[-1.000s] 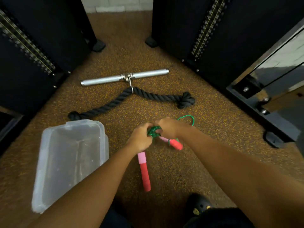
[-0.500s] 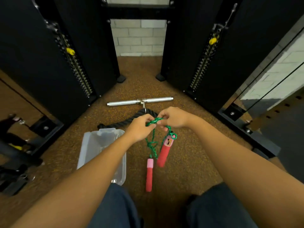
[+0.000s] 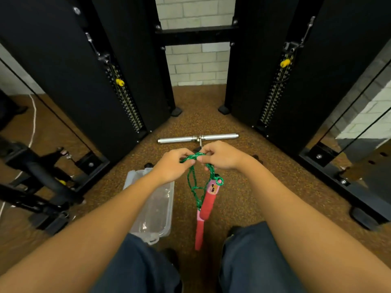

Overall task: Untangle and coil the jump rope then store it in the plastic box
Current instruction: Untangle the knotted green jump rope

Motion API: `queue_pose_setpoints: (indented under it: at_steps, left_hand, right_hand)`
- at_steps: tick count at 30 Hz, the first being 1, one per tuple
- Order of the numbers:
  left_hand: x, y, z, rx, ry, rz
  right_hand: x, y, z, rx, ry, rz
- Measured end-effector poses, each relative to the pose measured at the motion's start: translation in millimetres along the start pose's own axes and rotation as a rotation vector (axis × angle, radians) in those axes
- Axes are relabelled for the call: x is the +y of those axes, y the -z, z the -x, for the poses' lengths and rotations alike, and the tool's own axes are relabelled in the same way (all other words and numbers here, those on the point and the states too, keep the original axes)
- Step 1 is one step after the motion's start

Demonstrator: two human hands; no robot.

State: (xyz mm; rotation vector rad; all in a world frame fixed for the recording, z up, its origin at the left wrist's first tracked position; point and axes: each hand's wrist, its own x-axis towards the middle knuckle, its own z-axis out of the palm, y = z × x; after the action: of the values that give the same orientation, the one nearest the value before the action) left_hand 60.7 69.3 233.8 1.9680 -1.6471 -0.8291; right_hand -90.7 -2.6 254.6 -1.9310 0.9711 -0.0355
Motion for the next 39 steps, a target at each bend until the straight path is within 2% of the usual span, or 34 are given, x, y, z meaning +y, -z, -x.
queue_pose_setpoints:
  at_steps: [3, 7, 9, 11, 15, 17, 20, 23, 25, 28, 32, 35, 39]
  left_hand:
    - [-2, 6, 7, 0.040, 0.010, -0.012]
    - [-6, 5, 17, 0.382, 0.057, -0.049]
    - [-12, 1, 22, 0.429, 0.089, 0.008]
    - [-18, -7, 27, 0.317, 0.107, 0.114]
    - [-22, -20, 36, -0.018, 0.177, 0.411]
    - [-25, -24, 38, -0.093, 0.215, 0.570]
    - [-33, -25, 37, -0.112, 0.216, 0.561]
    - [-41, -23, 39, -0.042, 0.250, 0.541]
    - [-39, -20, 44, -0.026, 0.313, 0.648]
    - [-26, -16, 46, -0.129, 0.377, 0.898]
    - [-23, -22, 38, -0.148, 0.427, 0.990]
    - [-23, -28, 29, -0.127, 0.482, 1.112]
    - [-23, -25, 14, -0.062, 0.470, 1.186]
  right_hand:
    - [-5, -4, 3, -0.023, -0.014, -0.116]
    - [-9, -12, -5, 0.007, -0.092, -0.293]
    - [-11, -20, -11, 0.027, -0.164, -0.388]
    - [-13, -28, -17, 0.044, -0.232, -0.472]
    - [-17, -41, -30, 0.108, -0.316, -0.507]
    - [-17, -44, -34, 0.155, -0.339, -0.501]
    - [-16, -40, -28, 0.137, -0.337, -0.515]
    - [-16, -30, -14, 0.061, -0.286, -0.521]
    - [-16, -28, -5, 0.031, -0.239, -0.568]
    - [-13, -39, 4, 0.026, -0.225, -0.581]
    - [-5, -52, 7, 0.066, -0.245, -0.506]
    - [-3, -47, 4, 0.047, -0.231, -0.479]
    - [2, -40, -8, 0.107, -0.253, -0.343]
